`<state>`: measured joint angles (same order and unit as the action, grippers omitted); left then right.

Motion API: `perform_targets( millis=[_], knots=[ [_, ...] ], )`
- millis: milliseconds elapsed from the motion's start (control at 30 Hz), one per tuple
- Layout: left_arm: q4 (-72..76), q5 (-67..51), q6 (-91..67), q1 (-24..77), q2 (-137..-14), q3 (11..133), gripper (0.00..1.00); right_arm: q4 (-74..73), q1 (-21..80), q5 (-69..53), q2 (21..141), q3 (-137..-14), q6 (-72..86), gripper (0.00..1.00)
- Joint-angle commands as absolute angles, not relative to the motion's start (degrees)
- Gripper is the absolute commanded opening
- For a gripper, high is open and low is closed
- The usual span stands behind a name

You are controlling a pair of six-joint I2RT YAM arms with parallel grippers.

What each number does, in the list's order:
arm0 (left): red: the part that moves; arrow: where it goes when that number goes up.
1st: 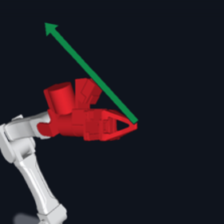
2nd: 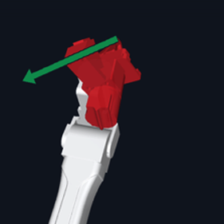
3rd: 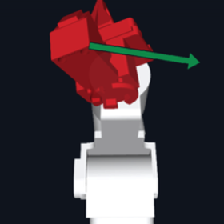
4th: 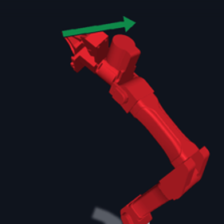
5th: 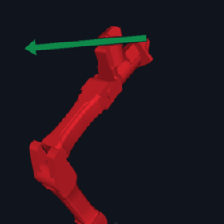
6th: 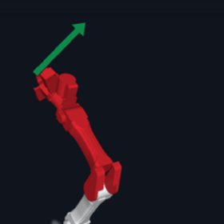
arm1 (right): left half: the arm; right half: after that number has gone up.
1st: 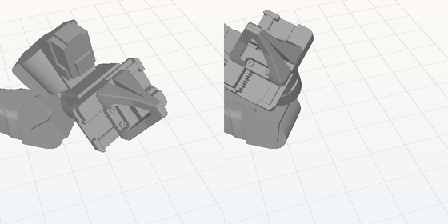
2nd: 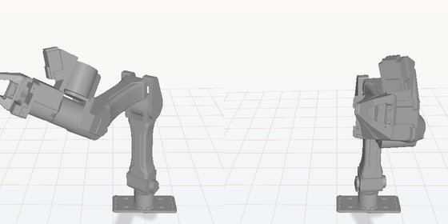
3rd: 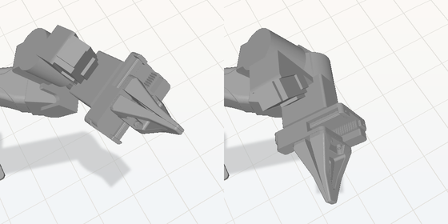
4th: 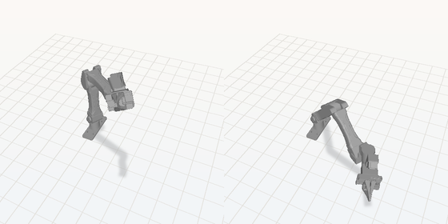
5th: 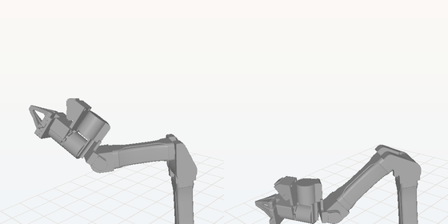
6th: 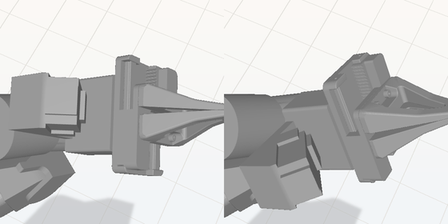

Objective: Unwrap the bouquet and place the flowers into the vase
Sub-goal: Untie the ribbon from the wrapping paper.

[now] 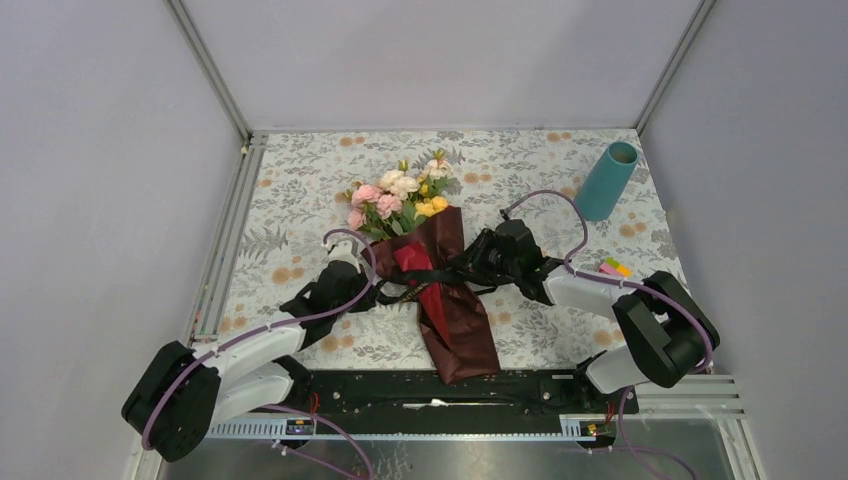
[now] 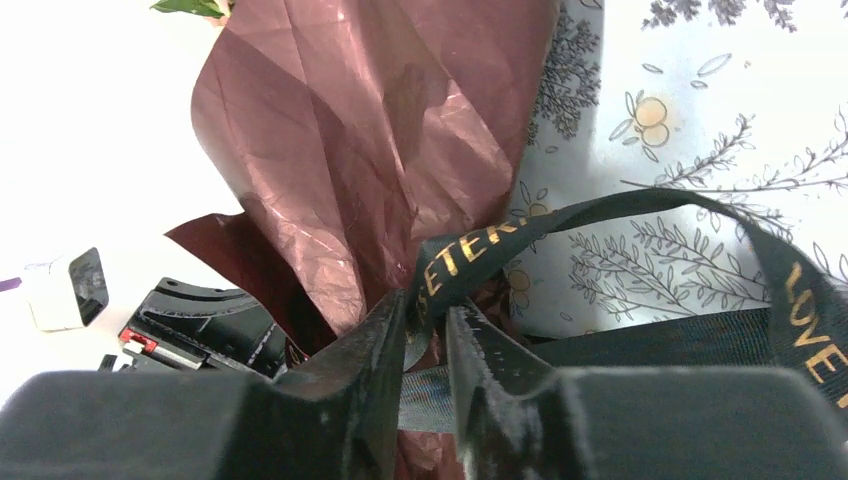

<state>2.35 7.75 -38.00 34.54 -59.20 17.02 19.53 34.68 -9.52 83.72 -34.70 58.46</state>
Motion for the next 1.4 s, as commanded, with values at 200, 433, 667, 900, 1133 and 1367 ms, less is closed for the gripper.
perform_targets(
  millis=[200,433,667,900,1133,1367],
  knots=[
    [0.96,8.67,-37.62,34.10,-56.40,17.51,0.00,16.11,35.14,-2.94,80.01,-38.42,54.26,0.03],
    [-0.53,9.35,-37.90,33.58,-54.73,17.58,0.00,11.39,32.25,-0.27,75.61,-37.81,51.43,0.00],
    [-2.65,9.87,-38.28,33.20,-53.58,17.66,0.00,9.94,28.10,1.87,71.54,-34.99,50.74,0.00],
    [-6.53,12.00,-40.73,32.54,-52.87,18.19,0.00,6.68,25.40,5.39,67.64,-32.61,50.61,0.00],
    [-9.03,12.57,-42.00,31.78,-50.39,17.86,0.00,4.46,22.78,7.76,63.93,-30.02,49.98,0.00],
    [-11.30,12.66,-41.41,31.42,-46.68,17.72,0.00,1.76,20.32,9.18,59.83,-27.92,48.42,0.00]
  ],
)
